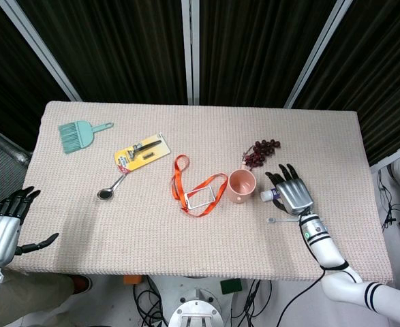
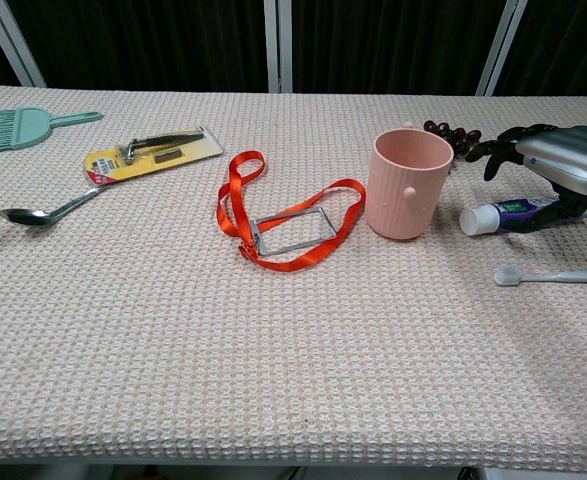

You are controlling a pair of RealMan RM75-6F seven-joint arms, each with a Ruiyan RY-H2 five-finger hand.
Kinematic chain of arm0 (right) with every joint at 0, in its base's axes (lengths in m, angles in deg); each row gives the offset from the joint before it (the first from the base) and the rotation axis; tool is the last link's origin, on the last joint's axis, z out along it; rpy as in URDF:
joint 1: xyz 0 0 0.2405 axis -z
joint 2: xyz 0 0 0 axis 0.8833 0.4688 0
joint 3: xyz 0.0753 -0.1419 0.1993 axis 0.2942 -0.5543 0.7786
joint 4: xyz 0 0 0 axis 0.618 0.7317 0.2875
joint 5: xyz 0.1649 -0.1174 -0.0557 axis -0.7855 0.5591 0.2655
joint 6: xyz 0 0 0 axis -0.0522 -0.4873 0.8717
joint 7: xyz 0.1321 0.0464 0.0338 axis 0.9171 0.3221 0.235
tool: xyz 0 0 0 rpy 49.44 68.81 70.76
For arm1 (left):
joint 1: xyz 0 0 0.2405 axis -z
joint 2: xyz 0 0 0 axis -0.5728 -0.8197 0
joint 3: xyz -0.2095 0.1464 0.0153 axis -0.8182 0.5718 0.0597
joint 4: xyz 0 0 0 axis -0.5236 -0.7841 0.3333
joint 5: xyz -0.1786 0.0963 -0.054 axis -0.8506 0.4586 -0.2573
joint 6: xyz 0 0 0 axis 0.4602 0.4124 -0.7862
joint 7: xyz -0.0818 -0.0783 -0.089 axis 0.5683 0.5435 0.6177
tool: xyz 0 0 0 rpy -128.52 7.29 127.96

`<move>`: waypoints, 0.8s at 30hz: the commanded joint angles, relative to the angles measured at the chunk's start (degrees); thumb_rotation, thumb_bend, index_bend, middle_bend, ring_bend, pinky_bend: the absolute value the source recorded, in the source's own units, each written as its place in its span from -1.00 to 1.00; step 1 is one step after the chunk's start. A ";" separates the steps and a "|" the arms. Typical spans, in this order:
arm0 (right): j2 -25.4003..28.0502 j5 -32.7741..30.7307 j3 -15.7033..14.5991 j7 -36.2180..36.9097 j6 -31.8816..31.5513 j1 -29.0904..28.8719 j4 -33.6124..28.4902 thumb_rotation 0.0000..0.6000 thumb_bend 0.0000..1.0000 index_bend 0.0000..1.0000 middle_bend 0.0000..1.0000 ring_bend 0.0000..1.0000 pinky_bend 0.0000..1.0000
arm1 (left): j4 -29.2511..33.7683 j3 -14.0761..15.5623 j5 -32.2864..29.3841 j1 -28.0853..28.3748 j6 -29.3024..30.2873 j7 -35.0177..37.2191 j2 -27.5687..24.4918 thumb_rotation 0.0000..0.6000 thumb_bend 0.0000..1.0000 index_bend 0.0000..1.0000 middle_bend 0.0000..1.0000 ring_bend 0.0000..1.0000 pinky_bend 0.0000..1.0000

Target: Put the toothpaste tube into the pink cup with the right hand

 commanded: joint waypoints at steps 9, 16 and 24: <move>0.17 -0.64 -1.04 0.22 0.29 -0.80 0.37 1.00 0.36 -0.43 -0.44 -1.00 -1.00 | -0.27 -0.17 0.05 0.01 0.17 0.30 0.20 -0.10 -0.83 -0.76 -0.82 -0.81 -0.59; -0.52 -1.98 -1.54 -0.75 1.10 -1.53 1.53 1.00 0.36 -0.28 -0.41 -1.00 -1.00 | -0.39 -0.15 -0.17 0.06 -0.14 0.40 0.06 -0.10 -0.83 -0.76 -0.82 -0.81 -0.59; -1.39 -2.24 -1.86 -1.00 0.58 -2.02 2.66 1.00 0.37 -0.11 -0.28 -1.00 -1.00 | -0.84 -0.18 -0.39 -0.03 -0.16 0.94 0.06 -0.10 -0.83 -0.76 -0.82 -0.81 -0.59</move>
